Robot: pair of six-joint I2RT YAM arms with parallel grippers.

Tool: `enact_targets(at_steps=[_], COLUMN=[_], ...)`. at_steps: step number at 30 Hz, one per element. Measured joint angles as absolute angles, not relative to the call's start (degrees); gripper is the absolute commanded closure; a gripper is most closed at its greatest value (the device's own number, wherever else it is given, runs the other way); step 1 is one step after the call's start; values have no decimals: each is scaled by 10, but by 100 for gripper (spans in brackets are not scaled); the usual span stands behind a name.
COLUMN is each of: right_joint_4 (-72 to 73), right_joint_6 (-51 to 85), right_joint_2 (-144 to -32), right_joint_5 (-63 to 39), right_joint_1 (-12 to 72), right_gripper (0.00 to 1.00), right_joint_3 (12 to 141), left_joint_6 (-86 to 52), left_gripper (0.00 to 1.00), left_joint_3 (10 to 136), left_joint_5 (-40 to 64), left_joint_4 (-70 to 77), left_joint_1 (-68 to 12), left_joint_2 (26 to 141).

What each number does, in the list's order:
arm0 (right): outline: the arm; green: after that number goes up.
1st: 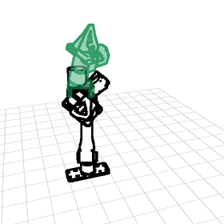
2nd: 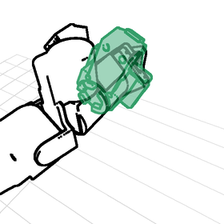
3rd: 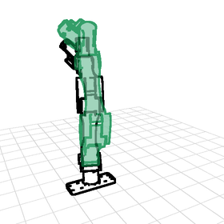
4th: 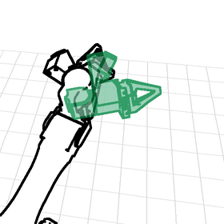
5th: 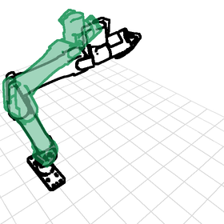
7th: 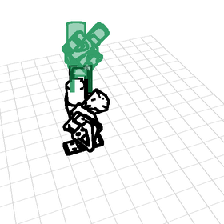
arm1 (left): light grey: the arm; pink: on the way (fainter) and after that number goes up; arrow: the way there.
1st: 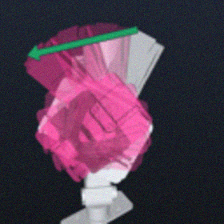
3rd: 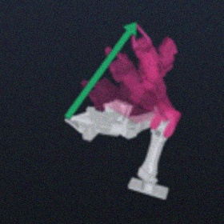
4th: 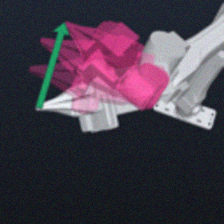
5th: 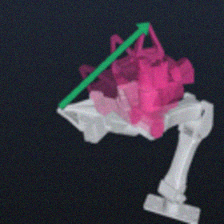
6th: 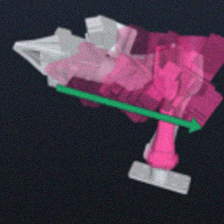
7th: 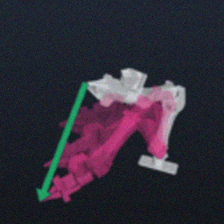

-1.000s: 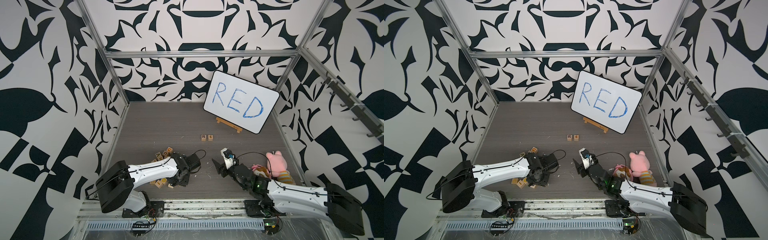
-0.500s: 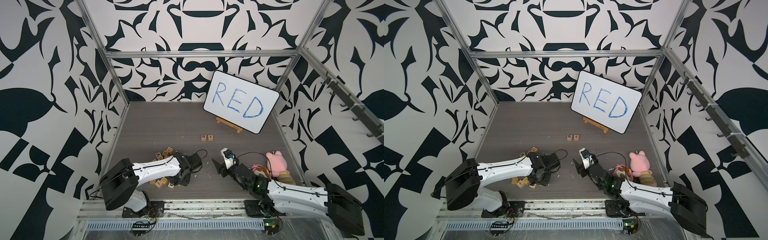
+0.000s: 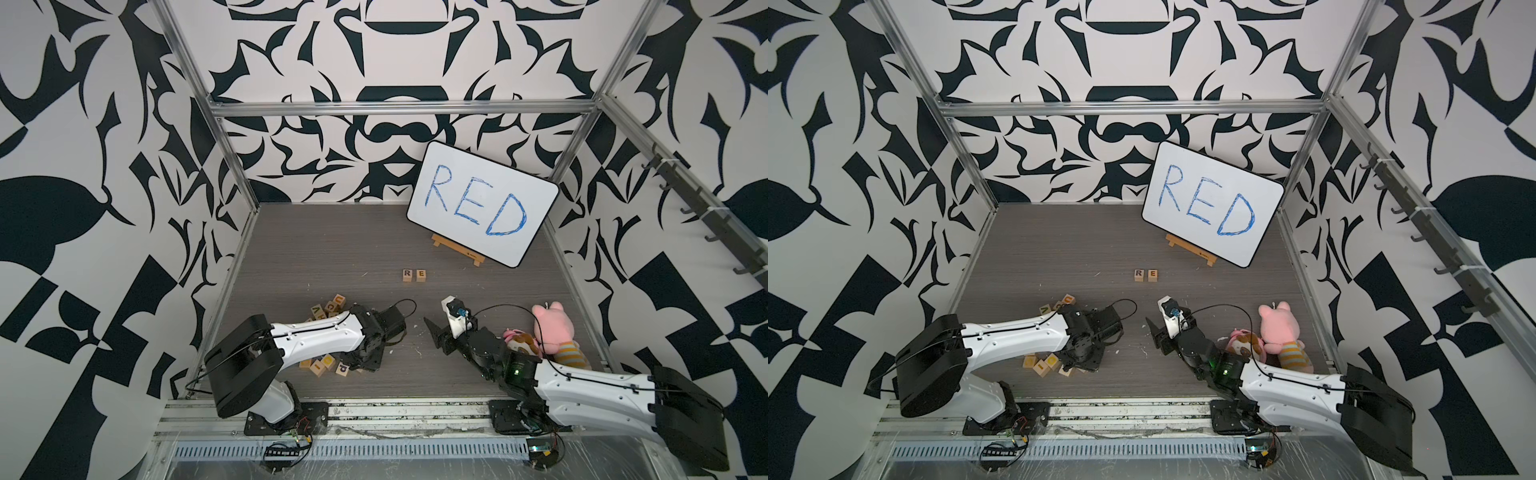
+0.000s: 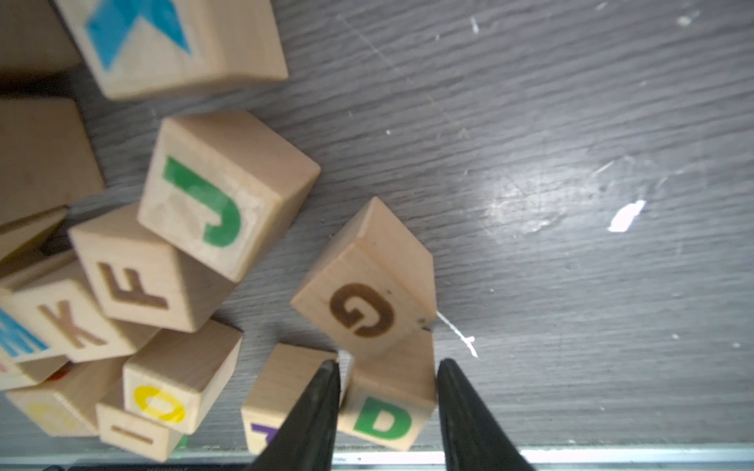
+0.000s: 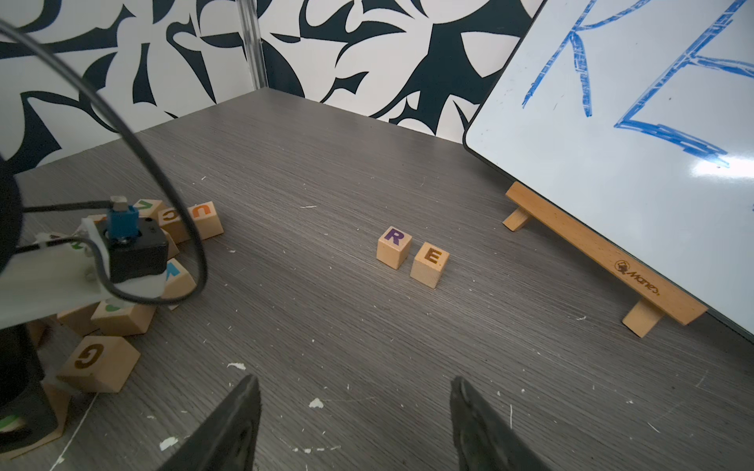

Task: Assemble the uppercase word "red" with letter blocks
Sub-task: Move the letter block to the center of the board.

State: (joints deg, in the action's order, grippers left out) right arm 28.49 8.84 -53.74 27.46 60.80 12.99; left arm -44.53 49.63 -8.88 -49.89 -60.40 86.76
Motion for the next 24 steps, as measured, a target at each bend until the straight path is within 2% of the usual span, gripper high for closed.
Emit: enact_targets(at_steps=[3,7,18,24], right_joint_4=[285,285,264,185], right_joint_6=[88,88,94,142], right_joint_2=[-537,-537,-507,-442], right_joint_5=[275,275,293,374], right_joint_1=[608,608,608,608], right_gripper=[28,28,29,28], right_joint_3=[130,130,130,133], left_joint_6=[-446,-452,-472,-497], left_gripper=[51,51,60,66], left_joint_3=[496,496,502,543], left_joint_5=[-83,-73,-61,-57], left_joint_4=[-495,-487,-482,-485], left_joint_1=[-604,-604,-626,-634], left_joint_2=[868,868,873,888])
